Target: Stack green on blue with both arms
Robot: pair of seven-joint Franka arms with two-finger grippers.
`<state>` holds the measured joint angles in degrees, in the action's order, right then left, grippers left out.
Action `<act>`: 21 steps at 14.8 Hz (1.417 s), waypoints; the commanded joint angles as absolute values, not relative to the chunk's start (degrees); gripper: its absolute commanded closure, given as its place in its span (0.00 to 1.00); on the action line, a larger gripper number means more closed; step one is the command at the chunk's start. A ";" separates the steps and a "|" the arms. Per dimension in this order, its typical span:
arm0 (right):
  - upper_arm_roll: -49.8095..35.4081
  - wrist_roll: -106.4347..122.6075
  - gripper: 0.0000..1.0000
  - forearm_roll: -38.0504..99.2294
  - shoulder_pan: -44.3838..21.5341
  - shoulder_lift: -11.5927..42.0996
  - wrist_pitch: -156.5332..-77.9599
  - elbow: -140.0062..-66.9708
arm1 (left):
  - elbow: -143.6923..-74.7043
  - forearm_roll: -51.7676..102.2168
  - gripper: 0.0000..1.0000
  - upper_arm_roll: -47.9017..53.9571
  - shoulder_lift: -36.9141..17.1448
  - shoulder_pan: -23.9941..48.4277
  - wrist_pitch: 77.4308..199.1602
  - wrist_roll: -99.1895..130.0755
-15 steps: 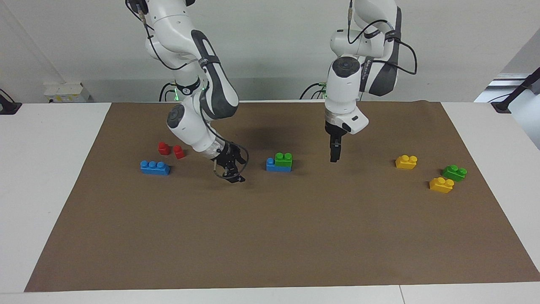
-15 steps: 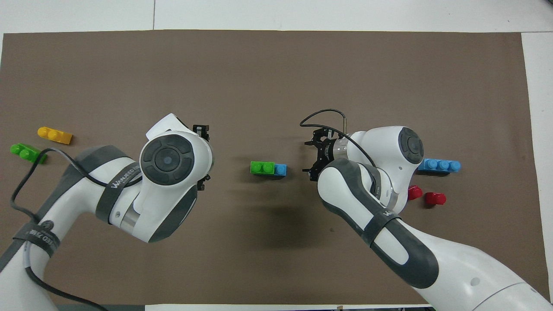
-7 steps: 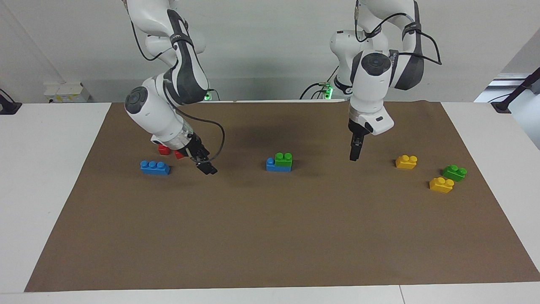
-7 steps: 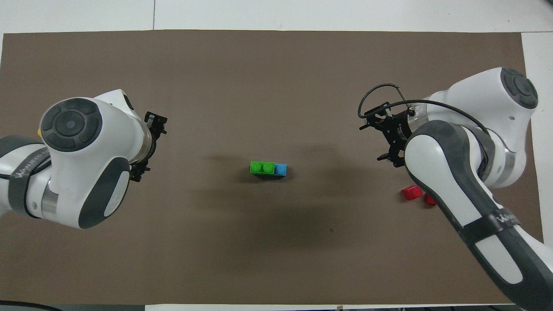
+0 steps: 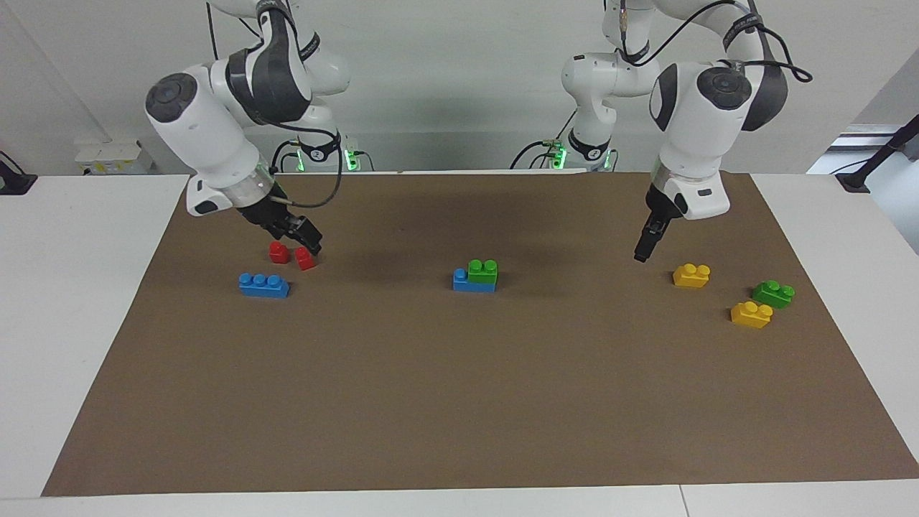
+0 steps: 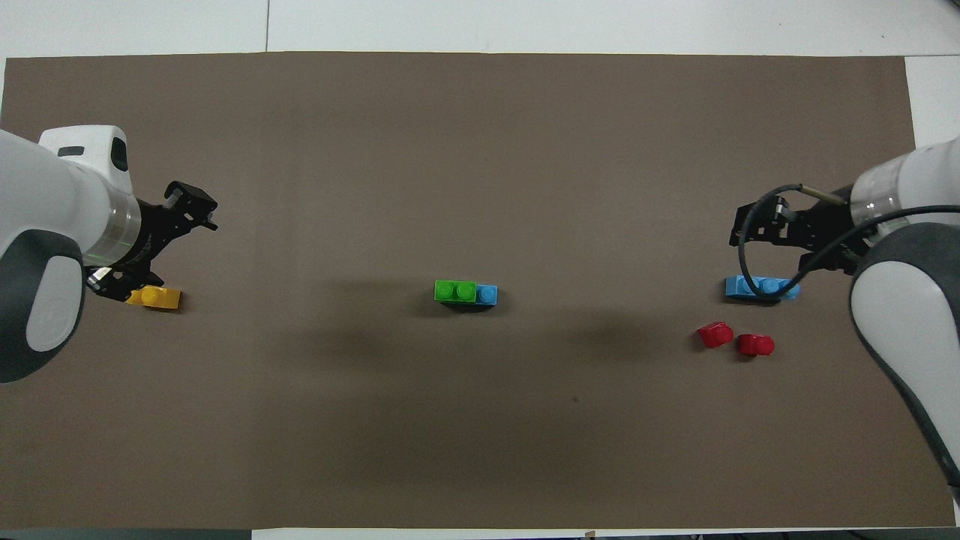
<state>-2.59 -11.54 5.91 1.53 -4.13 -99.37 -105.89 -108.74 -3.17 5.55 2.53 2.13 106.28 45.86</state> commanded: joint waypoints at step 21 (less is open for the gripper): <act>-3.25 3.25 0.00 -0.97 4.75 -2.11 -90.70 -96.24 | -96.68 0.88 0.00 6.42 2.37 -3.34 92.20 1.23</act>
